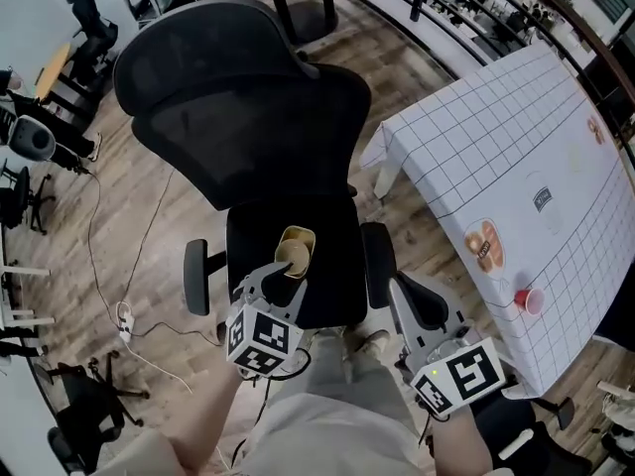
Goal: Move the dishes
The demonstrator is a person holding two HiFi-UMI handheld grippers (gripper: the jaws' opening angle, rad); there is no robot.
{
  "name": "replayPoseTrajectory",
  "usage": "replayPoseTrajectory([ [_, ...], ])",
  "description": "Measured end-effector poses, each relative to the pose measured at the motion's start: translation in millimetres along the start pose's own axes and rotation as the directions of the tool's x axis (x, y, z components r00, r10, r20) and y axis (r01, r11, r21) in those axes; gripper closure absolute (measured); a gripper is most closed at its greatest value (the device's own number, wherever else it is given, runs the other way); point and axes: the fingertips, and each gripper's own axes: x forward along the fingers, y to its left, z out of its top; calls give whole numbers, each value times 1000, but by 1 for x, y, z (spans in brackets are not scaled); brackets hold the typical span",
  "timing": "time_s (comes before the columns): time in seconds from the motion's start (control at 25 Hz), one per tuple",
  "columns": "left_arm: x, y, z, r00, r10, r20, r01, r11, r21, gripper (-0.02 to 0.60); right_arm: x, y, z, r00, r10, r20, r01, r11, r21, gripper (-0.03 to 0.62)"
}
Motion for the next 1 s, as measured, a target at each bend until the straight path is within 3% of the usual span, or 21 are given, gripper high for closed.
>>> replayPoseTrajectory([
  [0.28, 38, 8, -80, 991, -13, -130, 10, 1000, -24, 463, 45, -3, -41, 997, 37, -72, -38, 999, -10, 568],
  [0.52, 72, 13, -124, 985, -7, -172, 1, 1000, -31, 463, 84, -11, -88, 989, 54, -135, -52, 998, 21, 569],
  [0.72, 119, 7, -188, 964, 2, -264, 11, 999, 48, 463, 116, -4, -128, 979, 100, -175, -98, 995, 17, 568],
  [1.0, 180, -8, -264, 938, -23, -345, 51, 996, 74, 463, 146, -6, -190, 964, 126, -234, -123, 992, 27, 568],
])
